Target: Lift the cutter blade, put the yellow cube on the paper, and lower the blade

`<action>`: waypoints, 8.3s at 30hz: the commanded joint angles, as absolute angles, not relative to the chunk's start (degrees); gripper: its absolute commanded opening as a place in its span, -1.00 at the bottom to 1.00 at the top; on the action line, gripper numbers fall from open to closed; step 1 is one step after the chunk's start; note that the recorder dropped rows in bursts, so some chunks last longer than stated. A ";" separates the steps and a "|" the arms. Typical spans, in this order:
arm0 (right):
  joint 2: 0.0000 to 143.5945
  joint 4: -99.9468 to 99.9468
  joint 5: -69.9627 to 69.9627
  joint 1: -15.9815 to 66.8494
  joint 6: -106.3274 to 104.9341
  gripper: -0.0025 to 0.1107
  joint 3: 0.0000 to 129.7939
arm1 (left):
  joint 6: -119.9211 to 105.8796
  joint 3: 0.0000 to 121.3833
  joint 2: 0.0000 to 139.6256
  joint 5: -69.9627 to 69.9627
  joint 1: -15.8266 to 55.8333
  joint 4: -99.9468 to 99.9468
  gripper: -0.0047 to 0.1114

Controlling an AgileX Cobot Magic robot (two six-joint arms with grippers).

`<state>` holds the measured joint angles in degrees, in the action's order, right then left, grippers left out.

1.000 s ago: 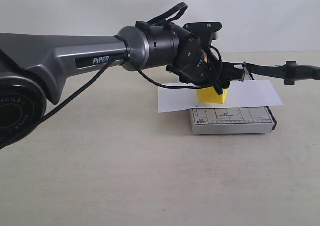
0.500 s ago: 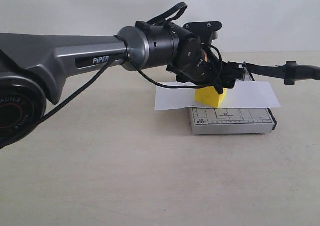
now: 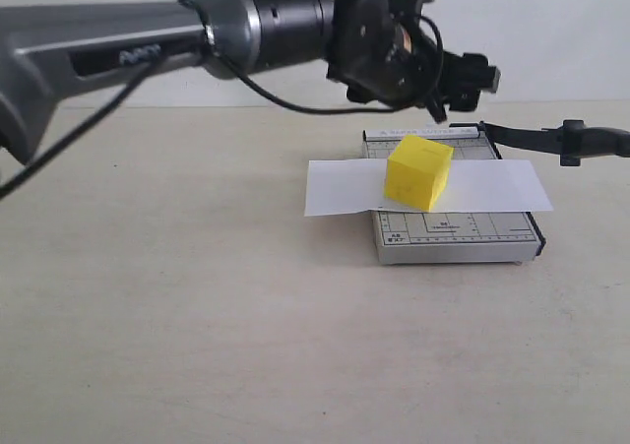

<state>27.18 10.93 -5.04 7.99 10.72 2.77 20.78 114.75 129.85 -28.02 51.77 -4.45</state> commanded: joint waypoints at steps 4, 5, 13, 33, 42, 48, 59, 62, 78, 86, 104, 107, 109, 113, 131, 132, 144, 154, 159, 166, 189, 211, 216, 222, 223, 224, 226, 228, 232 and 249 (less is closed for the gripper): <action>27.02 10.77 -5.63 7.95 10.55 -0.96 2.71 | 19.43 113.42 116.44 -39.65 51.98 -10.70 -0.32; 27.02 10.77 -5.63 7.95 10.55 -0.96 2.71 | 19.71 111.03 113.44 -37.83 51.98 -11.47 -0.40; 27.02 10.77 -5.63 7.95 10.55 -0.96 2.71 | 25.87 77.08 86.68 -14.98 51.98 -15.56 -0.41; 27.02 10.77 -4.90 7.95 10.55 -0.96 2.71 | 26.32 11.75 21.76 10.47 51.77 -6.87 -0.41; 27.02 10.77 -4.90 7.95 10.55 -0.96 2.71 | 30.89 2.69 10.58 10.24 51.77 -6.62 -0.41; 27.02 10.77 -4.62 7.95 10.55 -0.96 2.71 | 31.27 0.00 7.37 10.24 51.77 -6.62 -0.41; 27.02 10.77 -5.11 7.95 10.55 -0.95 3.38 | 31.10 0.00 7.37 7.21 51.77 -6.62 -0.41; 27.02 10.77 -4.62 7.95 10.42 -0.87 5.51 | 31.10 0.00 7.37 7.21 51.77 -6.62 -0.41; 36.56 7.64 32.56 7.95 1.25 0.11 34.05 | 31.10 0.00 7.37 7.21 51.77 -6.83 -0.41; 50.71 -2.59 45.52 7.95 2.68 0.11 50.90 | 30.41 0.00 5.83 7.21 51.29 -6.82 -0.41; 79.81 -12.44 57.53 7.87 -1.90 0.11 71.01 | 30.41 0.00 1.67 7.21 26.13 -6.82 -0.41; 81.83 -10.09 58.56 7.87 -2.04 0.11 71.47 | 30.41 0.00 0.00 7.21 22.20 -6.82 -0.41; 82.52 -7.78 58.19 7.87 -3.22 0.11 71.47 | 30.41 0.00 0.00 7.21 19.86 -6.82 -0.41; 82.86 -6.31 55.55 7.87 -3.45 0.11 71.47 | 30.41 0.00 0.00 7.21 17.68 -6.82 -0.41; 88.71 -4.83 54.51 7.87 -4.60 -0.25 71.47 | 30.41 0.00 0.00 7.21 14.89 -6.82 -0.41; 88.71 -4.83 54.51 7.87 -4.60 -0.36 71.47 | 30.41 0.00 0.00 7.21 14.89 -6.82 -0.41; 87.10 -3.64 54.31 7.87 -4.94 -0.96 69.28 | 30.41 0.00 0.00 7.21 14.89 -6.82 -0.41; 79.77 0.00 42.37 7.87 -3.44 -0.96 50.43 | 30.41 0.00 0.00 7.21 14.89 -6.82 -0.41; 79.79 0.88 35.86 7.87 -3.33 -0.96 41.28 | 30.41 0.00 0.00 7.21 14.89 -6.82 -0.41; 80.16 0.88 29.26 7.87 -2.98 -0.96 34.05 | 30.41 0.00 0.00 7.21 14.89 -6.82 -0.41; 88.49 1.78 16.82 7.87 -1.66 -0.96 26.30 | 25.62 0.00 0.00 0.96 14.92 -34.55 -0.84; 77.54 2.02 14.71 7.87 -1.68 0.08 26.91 | 20.93 0.00 0.00 -23.78 14.92 -33.65 -0.84; 67.75 2.16 13.31 7.98 -2.26 0.06 28.11 | 20.93 0.00 0.00 -23.34 14.92 -33.96 -0.84; 49.94 2.16 8.69 7.98 -2.26 -0.70 27.75 | 20.93 0.00 0.00 -20.70 14.92 -34.09 -0.84; 46.60 2.16 7.73 7.98 -2.51 -0.90 27.05 | 20.93 0.00 0.00 -20.70 14.92 -34.09 -0.84; 43.13 2.16 6.53 7.98 -2.52 -0.95 25.99 | 20.93 0.00 0.00 -20.70 14.92 -34.09 -0.84; 36.39 2.16 4.70 7.98 -2.52 -0.96 23.43 | 20.93 0.00 0.00 -20.70 14.92 -34.09 -0.84; 29.29 2.49 4.03 7.98 -1.20 -0.96 20.05 | 20.93 0.00 0.00 -20.70 14.92 -34.09 -0.84; 10.44 2.68 4.59 7.98 4.79 -0.96 12.59 | 20.93 0.00 0.00 -20.70 14.92 -34.09 -0.84; 0.00 2.88 4.58 7.98 5.83 -0.96 9.32 | 20.93 0.00 0.00 -20.96 14.92 -34.09 -0.84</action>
